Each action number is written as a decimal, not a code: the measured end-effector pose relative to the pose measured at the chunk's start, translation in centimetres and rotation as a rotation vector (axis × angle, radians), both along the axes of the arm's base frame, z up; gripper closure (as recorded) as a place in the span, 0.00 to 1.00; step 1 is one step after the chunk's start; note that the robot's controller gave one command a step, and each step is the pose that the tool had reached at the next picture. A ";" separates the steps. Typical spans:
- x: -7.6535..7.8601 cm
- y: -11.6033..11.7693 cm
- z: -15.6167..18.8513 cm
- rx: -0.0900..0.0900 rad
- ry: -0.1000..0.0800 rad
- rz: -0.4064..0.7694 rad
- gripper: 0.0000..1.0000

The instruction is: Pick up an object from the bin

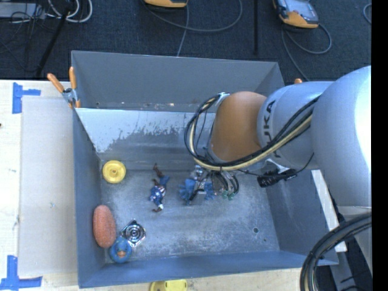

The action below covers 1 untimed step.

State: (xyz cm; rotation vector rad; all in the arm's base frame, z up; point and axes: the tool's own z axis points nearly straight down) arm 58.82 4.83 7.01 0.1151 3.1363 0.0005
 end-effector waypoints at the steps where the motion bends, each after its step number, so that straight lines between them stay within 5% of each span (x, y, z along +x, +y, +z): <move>1: 0.0 0.0 0.0 0.000 0.000 0.000 1.00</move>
Offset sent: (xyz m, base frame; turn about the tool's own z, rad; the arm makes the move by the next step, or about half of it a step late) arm 0.0195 0.0224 0.1585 0.0341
